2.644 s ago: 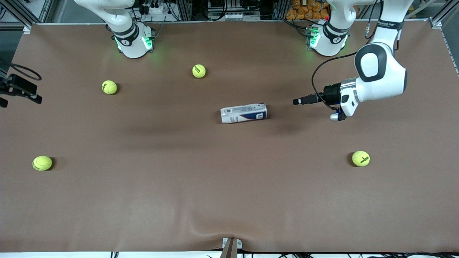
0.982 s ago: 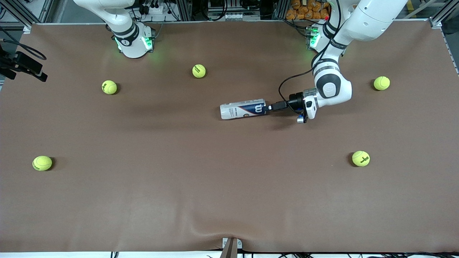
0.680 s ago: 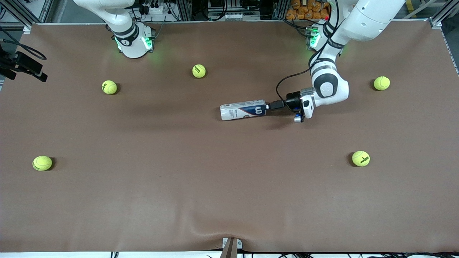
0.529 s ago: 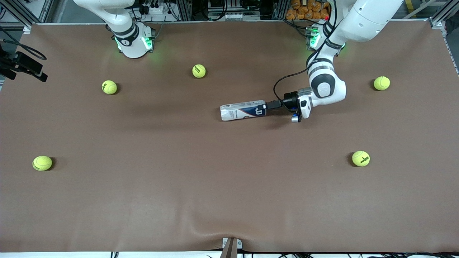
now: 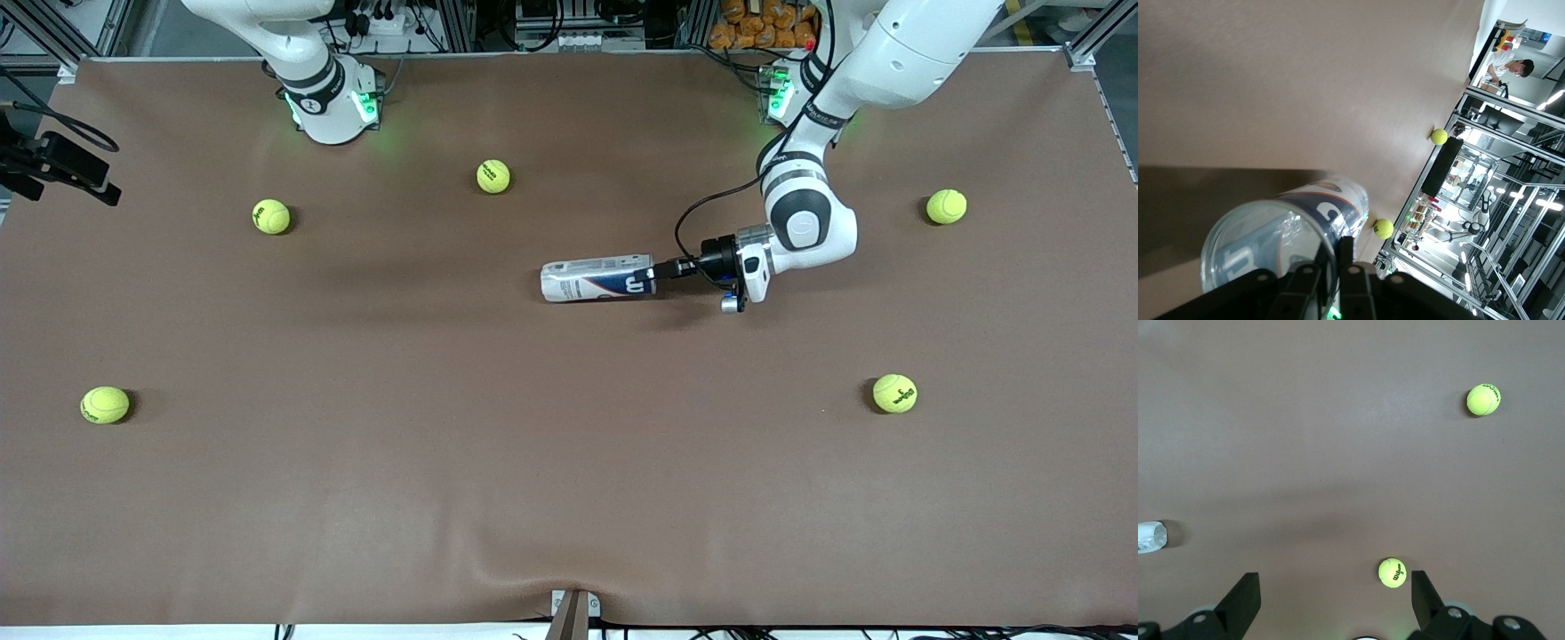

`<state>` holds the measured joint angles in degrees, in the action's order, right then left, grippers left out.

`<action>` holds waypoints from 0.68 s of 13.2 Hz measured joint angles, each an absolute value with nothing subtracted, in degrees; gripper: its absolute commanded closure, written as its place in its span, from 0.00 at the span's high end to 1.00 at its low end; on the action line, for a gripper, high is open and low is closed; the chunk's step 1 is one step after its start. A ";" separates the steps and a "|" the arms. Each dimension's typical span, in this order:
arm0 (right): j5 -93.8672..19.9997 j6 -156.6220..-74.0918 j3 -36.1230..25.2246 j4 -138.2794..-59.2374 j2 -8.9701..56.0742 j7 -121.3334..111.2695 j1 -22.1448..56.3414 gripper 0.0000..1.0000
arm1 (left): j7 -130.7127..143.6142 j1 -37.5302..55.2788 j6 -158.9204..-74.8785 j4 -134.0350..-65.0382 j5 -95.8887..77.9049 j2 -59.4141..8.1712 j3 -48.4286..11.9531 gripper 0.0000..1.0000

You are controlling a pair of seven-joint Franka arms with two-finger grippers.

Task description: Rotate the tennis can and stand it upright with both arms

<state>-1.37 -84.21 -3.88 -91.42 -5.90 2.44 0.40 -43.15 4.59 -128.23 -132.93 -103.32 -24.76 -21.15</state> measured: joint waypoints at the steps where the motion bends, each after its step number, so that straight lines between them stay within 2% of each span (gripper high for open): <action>1: -1.37 -84.23 -3.92 -91.42 -5.90 2.44 0.40 1.00 | -42.19 4.67 -128.23 -132.26 -103.31 -24.77 -21.21 0.00; 4: -1.38 -84.60 -4.16 -91.42 -5.90 2.44 0.39 1.00 | -29.76 6.09 -128.53 -128.57 -98.31 -24.03 -21.33 0.00; 9: -1.40 -85.43 -4.32 -91.30 -5.91 2.44 0.39 1.00 | -0.10 8.30 -130.56 -120.91 -80.43 -17.99 -21.53 0.00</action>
